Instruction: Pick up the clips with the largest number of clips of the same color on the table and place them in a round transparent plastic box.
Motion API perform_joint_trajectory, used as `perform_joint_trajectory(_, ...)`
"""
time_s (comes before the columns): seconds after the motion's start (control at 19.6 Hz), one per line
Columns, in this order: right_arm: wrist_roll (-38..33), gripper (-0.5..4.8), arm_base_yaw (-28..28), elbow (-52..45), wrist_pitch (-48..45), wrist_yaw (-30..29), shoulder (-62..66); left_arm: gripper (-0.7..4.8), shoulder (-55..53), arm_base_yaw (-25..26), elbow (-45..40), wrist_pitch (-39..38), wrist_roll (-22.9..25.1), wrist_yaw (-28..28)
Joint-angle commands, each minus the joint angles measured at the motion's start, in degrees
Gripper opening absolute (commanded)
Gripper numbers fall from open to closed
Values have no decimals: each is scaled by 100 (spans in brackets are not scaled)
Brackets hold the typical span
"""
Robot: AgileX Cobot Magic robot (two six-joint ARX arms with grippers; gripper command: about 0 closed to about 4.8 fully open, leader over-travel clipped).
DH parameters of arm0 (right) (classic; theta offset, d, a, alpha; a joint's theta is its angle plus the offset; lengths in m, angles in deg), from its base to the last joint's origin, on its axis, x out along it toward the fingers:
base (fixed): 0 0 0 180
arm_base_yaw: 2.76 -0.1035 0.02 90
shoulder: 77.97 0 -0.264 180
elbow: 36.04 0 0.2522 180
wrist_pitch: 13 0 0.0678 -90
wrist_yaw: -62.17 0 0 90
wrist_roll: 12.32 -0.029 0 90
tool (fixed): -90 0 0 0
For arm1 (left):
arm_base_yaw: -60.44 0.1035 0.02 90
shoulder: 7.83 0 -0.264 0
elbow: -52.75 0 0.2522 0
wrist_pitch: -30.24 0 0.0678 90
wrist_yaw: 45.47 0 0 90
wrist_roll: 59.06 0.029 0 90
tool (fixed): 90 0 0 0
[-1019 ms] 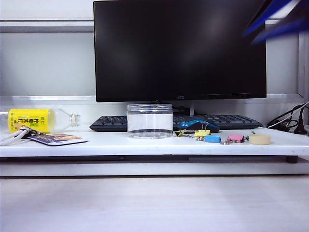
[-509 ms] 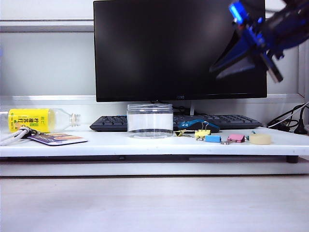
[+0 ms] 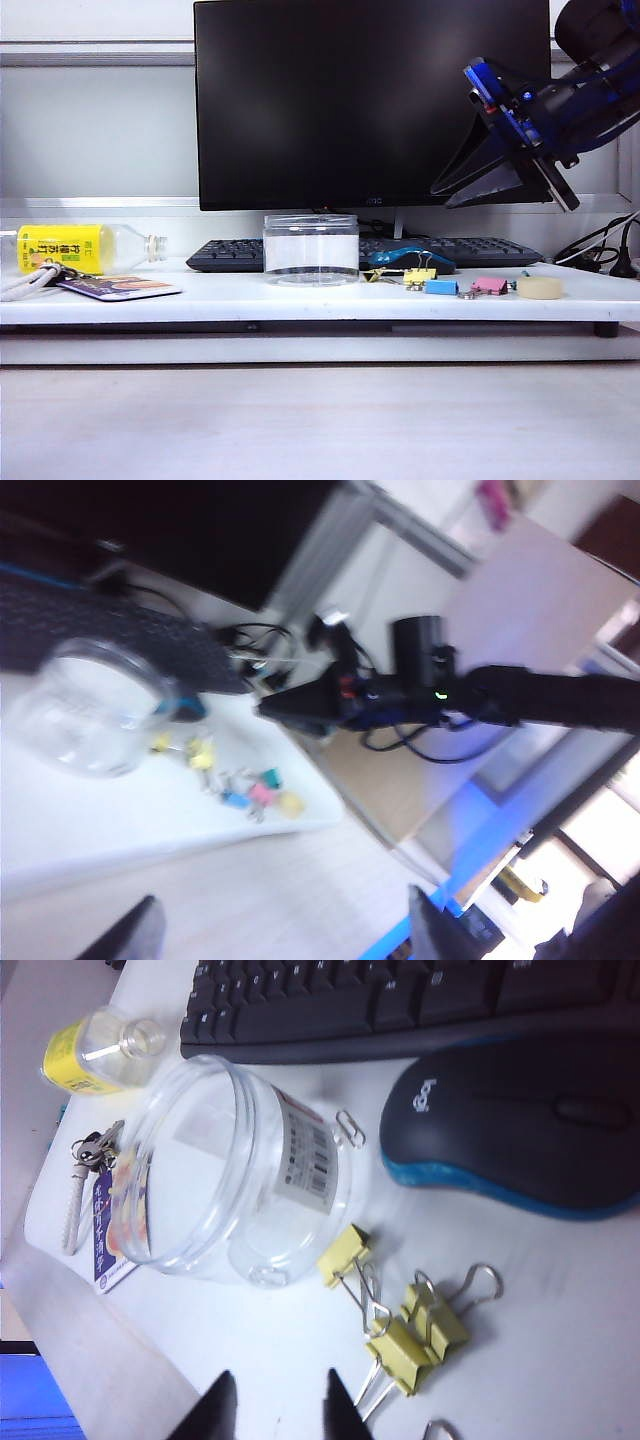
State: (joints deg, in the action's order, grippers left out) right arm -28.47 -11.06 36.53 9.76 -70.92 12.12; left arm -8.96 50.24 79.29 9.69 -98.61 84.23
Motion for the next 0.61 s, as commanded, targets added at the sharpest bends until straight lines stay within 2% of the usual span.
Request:
perform_joint_trajectory(0.05, 39, 180, -4, 26, -306, -9, 35, 323, -446, -9, 424, -345, 15, -22)
perform_joint_trajectory(0.2, 83, 180, -33, 31, -339, -4, 76, 323, -1169, -26, 791, -343, 164, 474)
perform_joint_trajectory(0.31, 140, 180, -70, 55, -315, 81, 157, 324, -1725, -157, 1025, -343, 522, 754)
perform_joint_trajectory(0.41, 168, 180, -142, 79, -323, 116, 278, 324, -2236, -442, 1257, -343, 863, 752)
perform_joint_trajectory(0.51, 240, 180, -179, 83, -323, 168, 393, 324, -2651, -855, 1469, -350, 1167, 337)
perform_joint_trajectory(0.61, 507, 181, -208, 83, -240, 525, 463, 345, -3141, -1591, 1663, -505, 1523, -769)
